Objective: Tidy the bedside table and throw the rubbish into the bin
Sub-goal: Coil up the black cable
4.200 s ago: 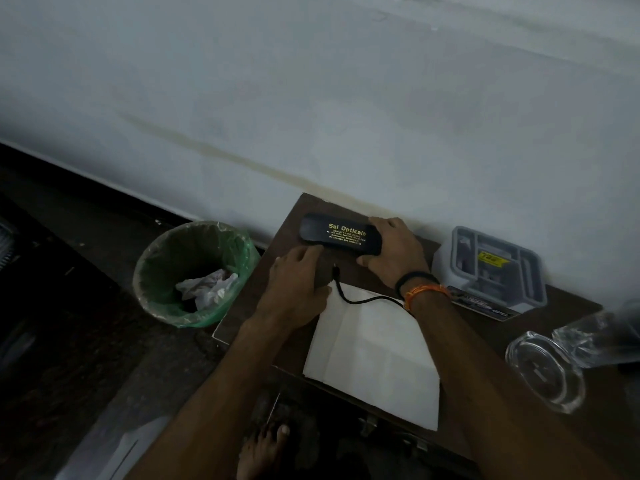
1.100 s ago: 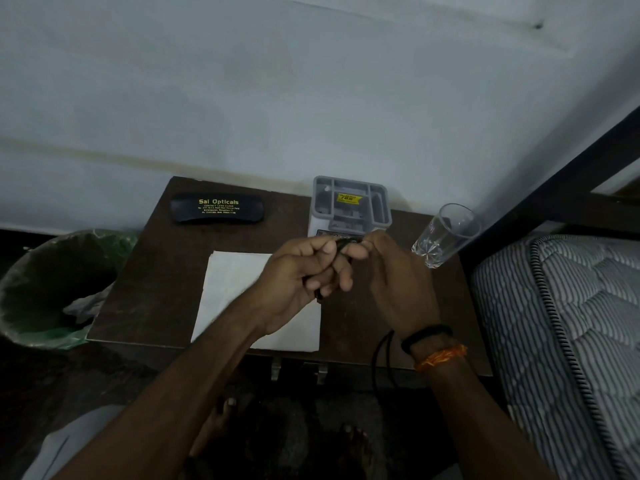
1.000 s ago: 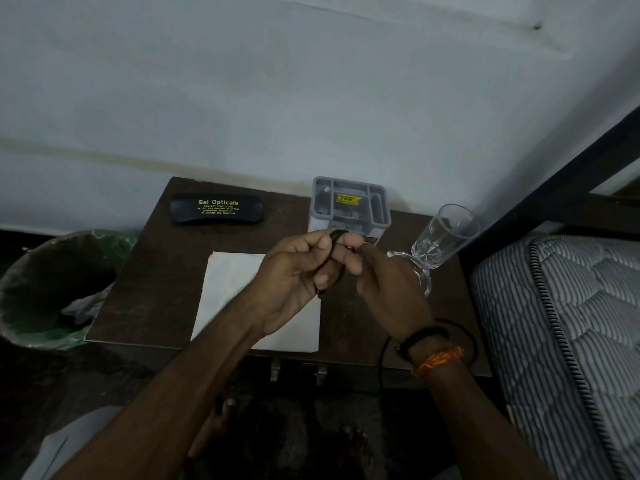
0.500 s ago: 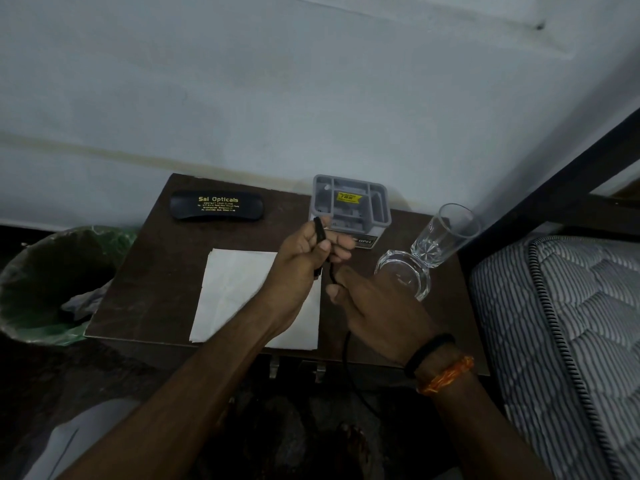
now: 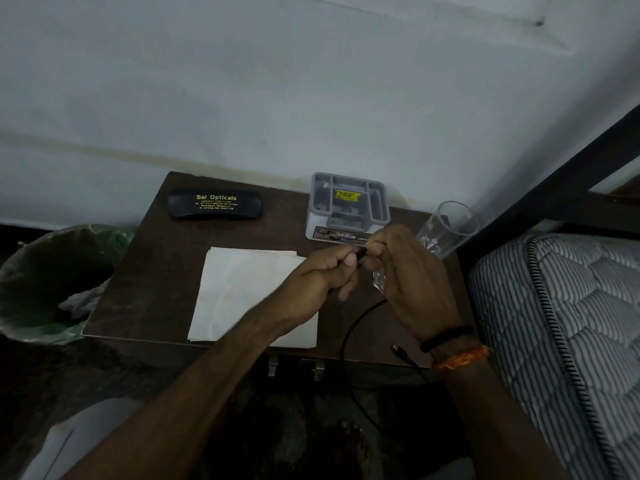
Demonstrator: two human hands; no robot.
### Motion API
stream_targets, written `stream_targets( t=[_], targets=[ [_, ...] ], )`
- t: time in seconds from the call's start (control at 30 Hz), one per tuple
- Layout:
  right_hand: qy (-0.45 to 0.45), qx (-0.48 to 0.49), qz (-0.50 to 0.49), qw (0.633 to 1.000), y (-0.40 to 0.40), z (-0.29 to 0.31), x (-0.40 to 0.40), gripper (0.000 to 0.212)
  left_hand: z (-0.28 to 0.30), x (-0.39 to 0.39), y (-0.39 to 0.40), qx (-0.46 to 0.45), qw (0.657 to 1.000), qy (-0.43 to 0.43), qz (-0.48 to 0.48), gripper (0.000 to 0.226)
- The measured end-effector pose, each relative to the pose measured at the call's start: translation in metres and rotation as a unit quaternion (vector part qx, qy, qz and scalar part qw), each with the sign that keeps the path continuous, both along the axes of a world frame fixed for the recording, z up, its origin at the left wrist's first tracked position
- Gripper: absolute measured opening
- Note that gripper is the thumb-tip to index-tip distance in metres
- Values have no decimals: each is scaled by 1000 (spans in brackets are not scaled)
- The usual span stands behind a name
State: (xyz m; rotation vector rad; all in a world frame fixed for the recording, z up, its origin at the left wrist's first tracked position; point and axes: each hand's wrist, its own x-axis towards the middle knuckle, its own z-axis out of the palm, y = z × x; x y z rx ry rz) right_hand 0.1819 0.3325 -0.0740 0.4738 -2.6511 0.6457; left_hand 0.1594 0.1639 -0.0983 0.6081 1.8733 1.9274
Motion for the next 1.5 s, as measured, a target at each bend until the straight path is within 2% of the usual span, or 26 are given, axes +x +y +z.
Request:
stream_targets(
  t=[0.1, 0.2, 0.3, 0.33, 0.43, 0.53, 0.6, 0.7, 0.8, 0.93, 1.07, 1.2, 1.37, 1.5],
  targets=[
    [-4, -3, -29, 1000, 3, -7, -4, 10, 2, 1, -4, 62, 996, -57, -13, 41],
    [-59, 12, -50, 997, 1, -13, -7, 11, 2, 2, -4, 125, 985, -118, 9, 40],
    [-127, 36, -60, 989, -3, -18, -6, 30, 0, -1, -3, 179, 971, -156, 42, 40],
    [-144, 40, -56, 987, -5, -19, -5, 30, 0, -3, -3, 191, 966, -164, 51, 40],
    [-206, 16, -25, 978, -11, -19, 0, 14, 0, -6, -2, 216, 957, -179, 71, 35],
    [-249, 36, 9, 968, -18, -14, 5, 25, -2, -7, -1, 192, 963, -162, 100, 31],
    [-247, 57, 25, 967, -22, -10, 9, 32, -6, -9, 1, 149, 973, -130, 120, 27],
    [-210, 55, 34, 976, -25, -3, 11, 24, -9, -8, 1, 75, 983, -70, 153, 26],
    [-154, 32, 41, 987, -24, 8, 12, 16, -10, -3, 4, 10, 990, -14, 138, 18],
    [-110, 12, 43, 993, -12, 15, 11, 21, -10, -3, 4, -5, 995, -15, 101, 43],
    [-29, -13, 34, 999, 0, 19, 9, 17, -8, 0, 4, 19, 998, 14, 63, 27],
    [29, -18, -12, 999, 5, 13, 2, 14, -5, 4, 5, 15, 999, 33, 3, 29],
    [10, -68, -39, 997, 9, 5, -3, 12, -5, 4, 3, 52, 998, -6, -29, 32],
    [-99, -54, -49, 992, 9, -11, -7, 17, -6, 2, 3, 90, 995, -48, -2, 37]
  ],
)
